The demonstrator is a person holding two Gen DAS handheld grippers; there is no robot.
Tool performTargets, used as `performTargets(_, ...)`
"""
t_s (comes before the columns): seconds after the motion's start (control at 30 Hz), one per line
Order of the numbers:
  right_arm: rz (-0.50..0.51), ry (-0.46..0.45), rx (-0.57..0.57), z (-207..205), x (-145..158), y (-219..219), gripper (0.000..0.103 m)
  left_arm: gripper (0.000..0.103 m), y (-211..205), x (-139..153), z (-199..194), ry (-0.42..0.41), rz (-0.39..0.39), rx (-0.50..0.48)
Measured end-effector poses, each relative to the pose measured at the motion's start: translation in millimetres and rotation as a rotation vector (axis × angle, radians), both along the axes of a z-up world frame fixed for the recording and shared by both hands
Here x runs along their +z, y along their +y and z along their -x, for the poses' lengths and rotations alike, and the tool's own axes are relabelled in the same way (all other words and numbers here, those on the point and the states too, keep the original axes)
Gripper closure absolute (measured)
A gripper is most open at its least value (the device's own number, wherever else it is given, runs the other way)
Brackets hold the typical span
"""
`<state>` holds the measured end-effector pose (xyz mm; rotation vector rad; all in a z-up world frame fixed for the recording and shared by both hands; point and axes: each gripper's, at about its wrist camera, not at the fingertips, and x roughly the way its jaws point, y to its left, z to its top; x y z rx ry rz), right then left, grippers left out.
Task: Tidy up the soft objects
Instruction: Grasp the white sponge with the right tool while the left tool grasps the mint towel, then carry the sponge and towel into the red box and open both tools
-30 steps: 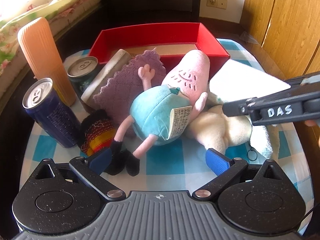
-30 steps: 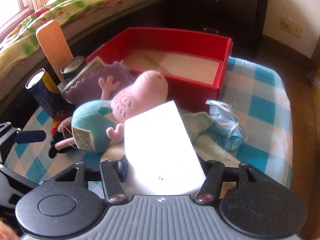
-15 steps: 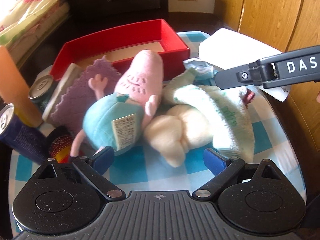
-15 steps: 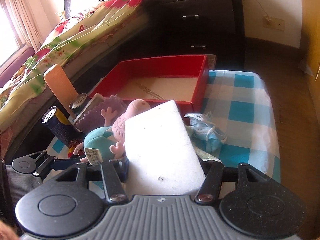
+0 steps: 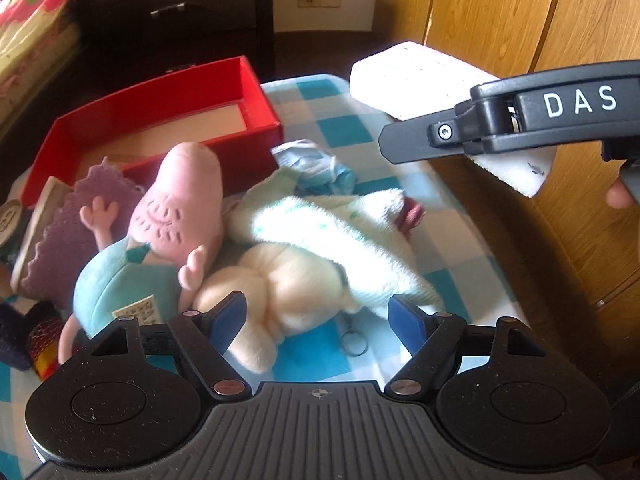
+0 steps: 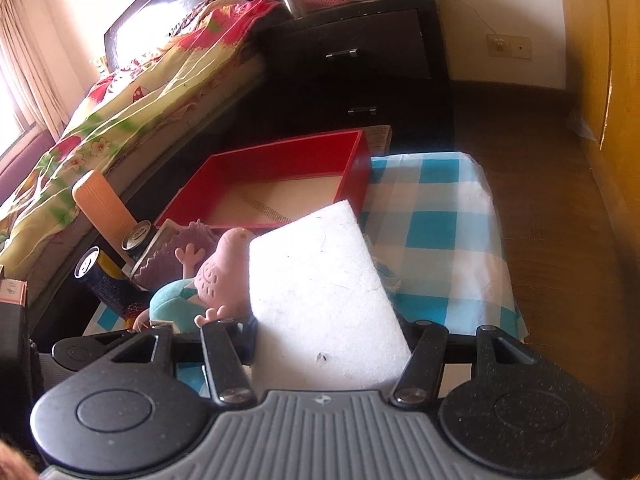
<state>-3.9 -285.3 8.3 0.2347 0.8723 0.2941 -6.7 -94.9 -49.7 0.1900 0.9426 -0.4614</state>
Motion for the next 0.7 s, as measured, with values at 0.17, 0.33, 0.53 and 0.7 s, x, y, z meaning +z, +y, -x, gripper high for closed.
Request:
performTargets(0.17,-0.030,-0.023,-0.026,0.6,9.7,-11.2,0.067,0.029,0.4,13.3,-5.5,-0.020,0.052,-0.024)
performTargets(0.33,-0.034,-0.030,-0.035,1.8,12.1,-13.0,0.067,0.030,-28.2,3.2,-18.4,0.038,0.053,-0.056)
performTargets(0.53,-0.043,-0.036,-0.040,4.3,15.1,-15.8,0.068,0.102,-35.6,-22.9,-46.3,0.156,0.036,0.037)
performTargets(0.7,-0.059,-0.053,-0.039,3.7,22.0,-17.3,0.067,0.103,-19.0,-13.2,-40.8,0.153,0.079,0.045)
